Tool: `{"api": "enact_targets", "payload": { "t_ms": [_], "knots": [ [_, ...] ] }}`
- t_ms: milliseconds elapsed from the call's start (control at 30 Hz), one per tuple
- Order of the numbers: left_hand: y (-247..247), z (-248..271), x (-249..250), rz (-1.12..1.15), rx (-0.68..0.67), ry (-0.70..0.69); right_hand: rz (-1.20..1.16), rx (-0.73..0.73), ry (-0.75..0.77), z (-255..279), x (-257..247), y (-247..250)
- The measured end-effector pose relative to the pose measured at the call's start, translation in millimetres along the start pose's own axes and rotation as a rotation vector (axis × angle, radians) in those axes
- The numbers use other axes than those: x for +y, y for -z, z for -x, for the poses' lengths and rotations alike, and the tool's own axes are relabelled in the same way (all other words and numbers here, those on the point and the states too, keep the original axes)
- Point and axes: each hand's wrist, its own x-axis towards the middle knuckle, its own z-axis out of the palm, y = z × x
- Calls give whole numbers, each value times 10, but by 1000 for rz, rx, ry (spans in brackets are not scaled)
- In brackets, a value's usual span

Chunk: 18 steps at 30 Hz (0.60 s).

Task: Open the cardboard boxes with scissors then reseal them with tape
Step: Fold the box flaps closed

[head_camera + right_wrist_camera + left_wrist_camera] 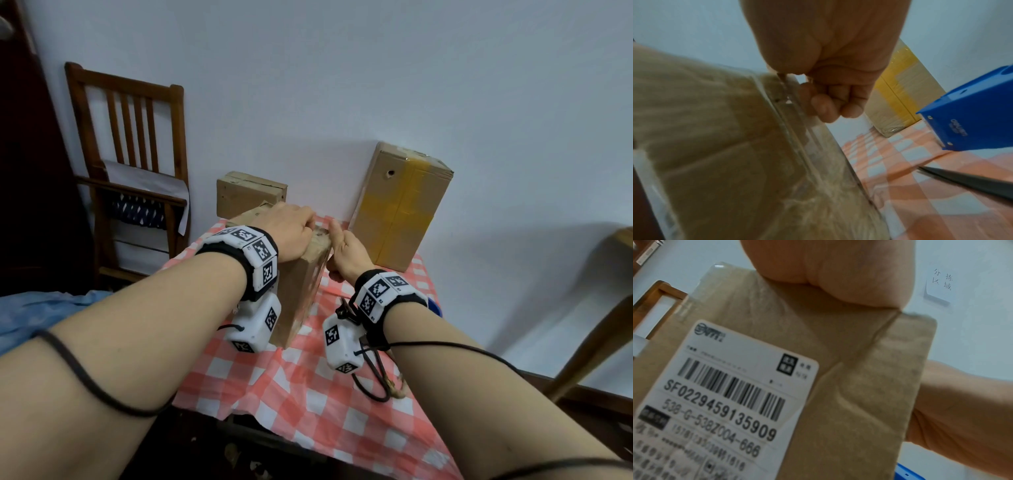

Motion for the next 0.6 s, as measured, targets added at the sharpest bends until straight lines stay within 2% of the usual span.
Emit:
{"api": "enact_targets", "payload": {
  "t_ms": [133,267,367,433,600],
  "knots": [
    [-1,0,-15,5,-5,4,24,-28,-68,68,36,33],
    [-12,-17,-15,11,-28,0,43,262,70,80,-4,212],
    [-27,-37,-33,8,-27,3,195,338,194,125,-107,335],
    [-26,-34,-33,12,-29,5,354,302,223,149,-142,345],
    [-24,-18,-10,-4,-28,7,548,43,151,109,-215,236]
  ]
}}
